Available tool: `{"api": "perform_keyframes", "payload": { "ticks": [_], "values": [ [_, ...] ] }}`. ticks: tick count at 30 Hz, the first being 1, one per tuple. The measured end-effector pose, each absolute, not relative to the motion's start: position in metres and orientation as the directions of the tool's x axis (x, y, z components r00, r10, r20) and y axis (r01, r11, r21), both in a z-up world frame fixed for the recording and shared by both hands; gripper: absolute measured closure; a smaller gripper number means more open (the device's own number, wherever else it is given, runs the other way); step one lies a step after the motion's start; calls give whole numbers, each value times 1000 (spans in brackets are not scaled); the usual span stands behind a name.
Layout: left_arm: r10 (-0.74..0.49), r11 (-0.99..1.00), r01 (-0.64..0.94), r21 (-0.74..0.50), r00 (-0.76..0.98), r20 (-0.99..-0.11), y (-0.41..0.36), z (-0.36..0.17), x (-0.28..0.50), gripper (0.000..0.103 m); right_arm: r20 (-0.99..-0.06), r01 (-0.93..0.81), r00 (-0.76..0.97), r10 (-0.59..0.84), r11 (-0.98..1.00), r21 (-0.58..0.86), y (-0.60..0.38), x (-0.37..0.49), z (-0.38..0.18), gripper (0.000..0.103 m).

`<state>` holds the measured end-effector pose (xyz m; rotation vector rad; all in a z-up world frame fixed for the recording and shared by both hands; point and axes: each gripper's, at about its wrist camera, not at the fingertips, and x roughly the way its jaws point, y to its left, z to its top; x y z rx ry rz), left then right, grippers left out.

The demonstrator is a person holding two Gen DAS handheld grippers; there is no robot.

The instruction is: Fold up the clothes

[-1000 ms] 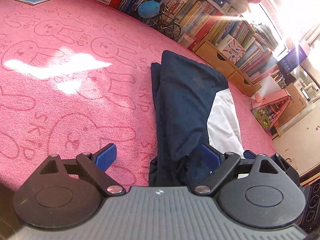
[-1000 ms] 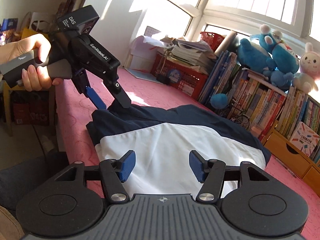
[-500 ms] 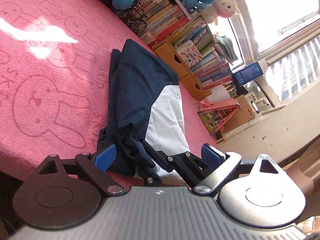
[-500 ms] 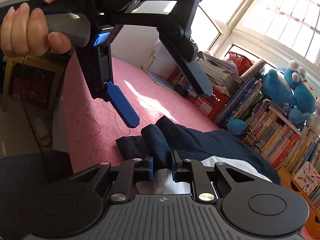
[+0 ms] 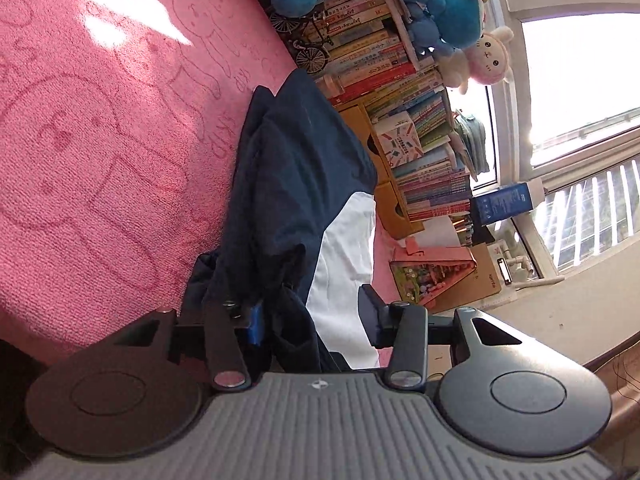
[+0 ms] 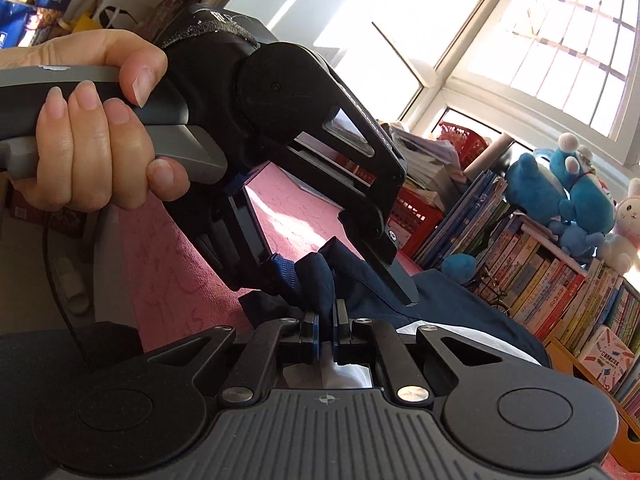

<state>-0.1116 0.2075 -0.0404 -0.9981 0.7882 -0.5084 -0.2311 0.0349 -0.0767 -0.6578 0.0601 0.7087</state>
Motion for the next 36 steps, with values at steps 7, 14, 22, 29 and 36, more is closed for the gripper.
{"api": "perform_keyframes", "payload": {
  "ticks": [7, 14, 22, 29, 36],
  "values": [
    [-657, 532, -7, -847, 627, -418, 211, -45, -115, 98, -273, -621, 768, 579, 570, -539, 18, -238, -79, 85],
    [-636, 579, 79, -811, 666, -390, 217, -21, -120, 99, -274, -594, 790, 548, 573, -565, -2, -244, -82, 47],
    [-637, 569, -3, -822, 630, -443, 219, -52, -121, 99, -259, -569, 808, 530, 585, -578, 7, -243, -92, 34],
    [-626, 603, -2, -798, 619, -474, 222, -47, -120, 99, -249, -553, 800, 546, 509, -659, 15, -246, -95, 34],
    [-630, 588, -31, -808, 609, -482, 228, -53, -121, 99, -250, -524, 784, 568, 389, -758, 34, -248, -97, 34]
  ]
}}
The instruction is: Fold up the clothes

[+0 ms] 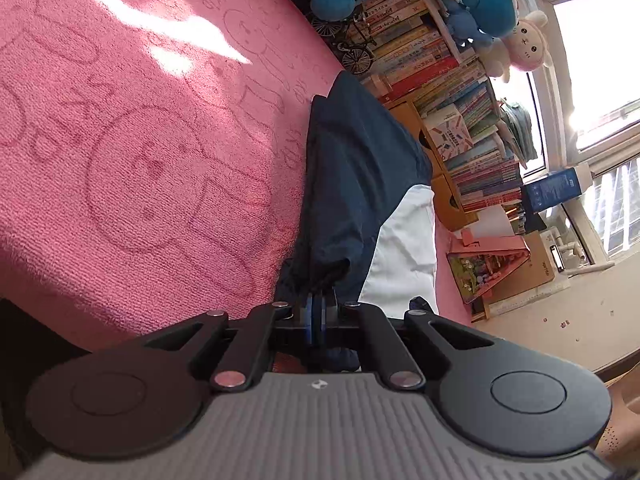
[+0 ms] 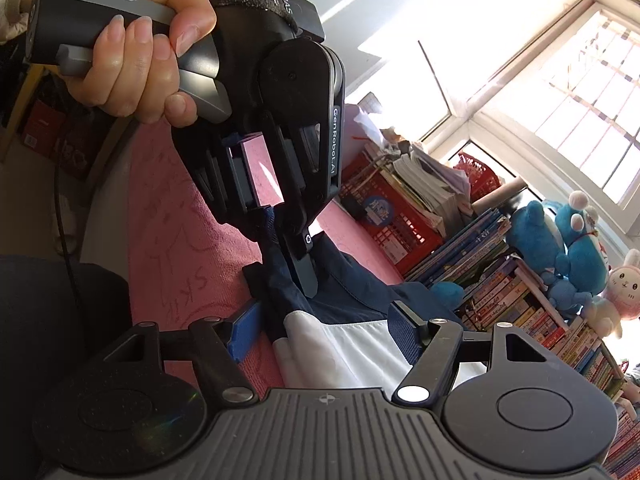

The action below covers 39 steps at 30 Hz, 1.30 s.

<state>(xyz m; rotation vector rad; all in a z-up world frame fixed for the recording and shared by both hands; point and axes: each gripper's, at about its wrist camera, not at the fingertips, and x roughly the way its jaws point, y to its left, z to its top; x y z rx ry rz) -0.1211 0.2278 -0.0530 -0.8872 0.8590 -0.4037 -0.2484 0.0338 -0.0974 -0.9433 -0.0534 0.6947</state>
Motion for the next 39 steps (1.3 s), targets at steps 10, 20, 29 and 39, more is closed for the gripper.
{"api": "perform_keyframes", "payload": {
  "ticks": [10, 20, 29, 39],
  "values": [
    [-641, 604, -17, -796, 584, -499, 229, -52, -116, 99, -313, -412, 781, 540, 70, -908, 22, -259, -100, 34],
    [-649, 583, -15, -812, 592, -477, 230, -57, -118, 98, -282, -438, 805, 522, 201, -876, 30, -255, -112, 72],
    [-715, 469, 21, -883, 595, -366, 240, -43, -139, 83, -239, -451, 817, 525, 323, -832, 27, -250, -97, 94],
    [-804, 145, 29, -989, 586, -101, 245, -70, -136, 19, -204, -472, 831, 517, 464, -750, 8, -245, -67, 95]
  ]
}}
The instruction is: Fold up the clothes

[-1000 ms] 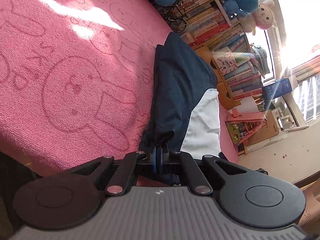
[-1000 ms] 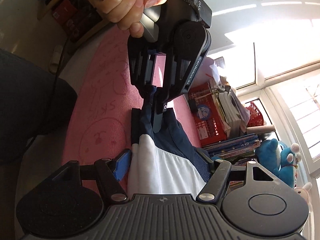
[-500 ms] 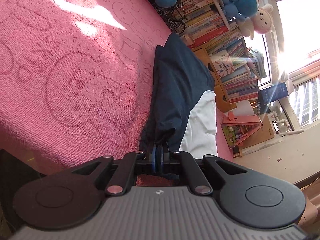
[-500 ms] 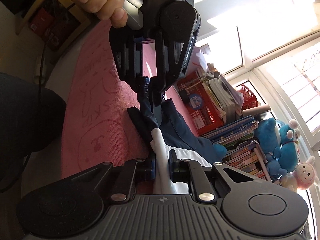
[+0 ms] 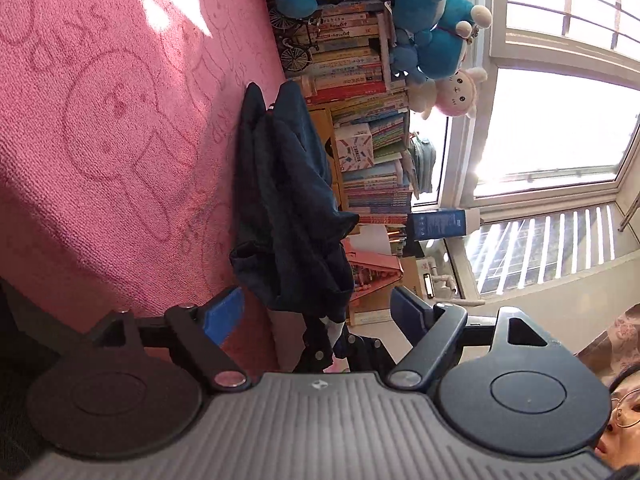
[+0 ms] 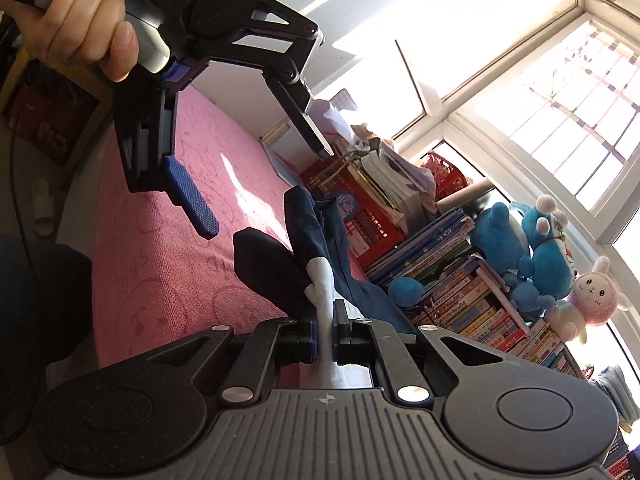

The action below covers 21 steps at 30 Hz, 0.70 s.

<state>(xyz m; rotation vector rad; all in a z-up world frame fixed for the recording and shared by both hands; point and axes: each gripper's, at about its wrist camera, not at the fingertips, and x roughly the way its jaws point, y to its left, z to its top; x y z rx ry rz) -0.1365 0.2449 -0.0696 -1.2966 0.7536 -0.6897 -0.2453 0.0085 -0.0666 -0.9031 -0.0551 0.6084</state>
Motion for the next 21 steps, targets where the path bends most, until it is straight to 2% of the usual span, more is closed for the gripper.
{"api": "perform_keyframes", "payload": {
  "ticks": [2, 4, 6, 16, 18, 21],
  "values": [
    [-811, 164, 30, -986, 573, -118, 239, -67, -122, 16, -199, -473, 831, 520, 470, -745, 6, -246, -65, 95],
    [-818, 183, 31, -983, 559, -135, 233, -65, -109, 17, -197, -474, 828, 525, 466, -747, 4, -247, -66, 95],
    [-825, 202, 32, -979, 544, -152, 227, -63, -95, 13, -191, -470, 828, 527, 465, -750, 3, -249, -67, 95],
    [-849, 293, 44, -955, 472, -239, 198, -51, -25, 14, -161, -465, 835, 527, 518, -718, -11, -247, -57, 95],
    [-829, 348, 52, -936, 482, -282, 193, -50, -19, 53, -183, -497, 818, 546, 508, -703, -13, -248, -57, 95],
    [-800, 416, 41, -909, 492, -344, 191, -54, -22, 66, -292, -653, 733, 615, 514, -557, -22, -241, -50, 93]
  ]
}}
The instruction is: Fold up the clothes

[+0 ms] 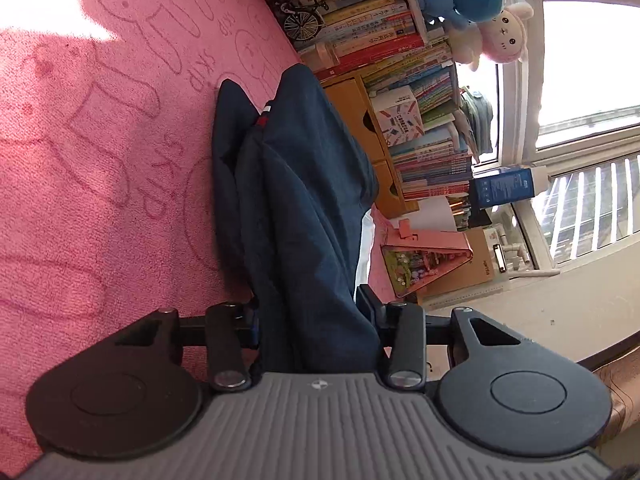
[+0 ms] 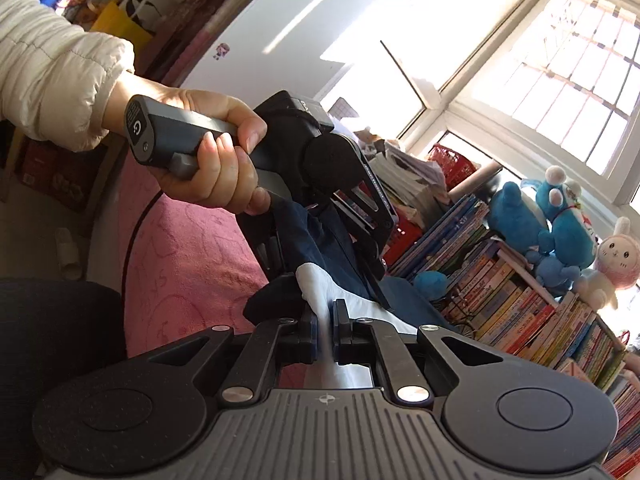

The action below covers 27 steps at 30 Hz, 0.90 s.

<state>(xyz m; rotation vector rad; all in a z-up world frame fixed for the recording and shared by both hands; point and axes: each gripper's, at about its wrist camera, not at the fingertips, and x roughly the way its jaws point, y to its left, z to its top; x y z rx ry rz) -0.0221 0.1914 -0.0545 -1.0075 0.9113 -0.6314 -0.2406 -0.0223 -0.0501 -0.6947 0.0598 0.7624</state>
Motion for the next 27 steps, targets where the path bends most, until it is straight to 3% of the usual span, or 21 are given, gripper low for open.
{"api": "perform_keyframes", "payload": {
  "ticks": [3, 6, 7, 9, 16, 19, 20, 23, 27],
  "values": [
    [-791, 425, 15, -905, 493, -363, 196, -58, -25, 71, -365, -787, 617, 697, 545, -289, -41, -218, -38, 91],
    [-785, 427, -6, -904, 494, -374, 201, -56, -28, 69, -365, -812, 576, 731, 564, -150, -50, -199, -31, 91],
    [-782, 442, -7, -897, 487, -389, 201, -50, -27, 66, -359, -800, 597, 717, 567, -198, -45, -203, -34, 91],
    [-784, 473, 13, -881, 462, -415, 196, -40, -23, 49, -344, -769, 639, 688, 569, -293, -35, -211, -41, 91],
    [-743, 573, 44, -818, 448, -496, 187, -25, -24, 54, -275, -626, 756, 594, 534, -569, 2, -233, -64, 73],
    [-744, 572, 47, -819, 450, -494, 191, -21, -28, 55, -265, -621, 760, 594, 543, -565, 6, -233, -64, 64],
    [-744, 571, 49, -819, 452, -492, 192, -20, -29, 55, -262, -620, 761, 594, 546, -564, 7, -233, -63, 64],
    [-736, 580, 44, -813, 455, -501, 197, -20, -30, 54, -252, -616, 764, 594, 555, -560, 11, -233, -63, 85],
    [-752, 557, -11, -830, 417, -510, 198, -36, -24, 36, -238, -610, 768, 594, 566, -555, 16, -233, -62, 91]
  ]
}}
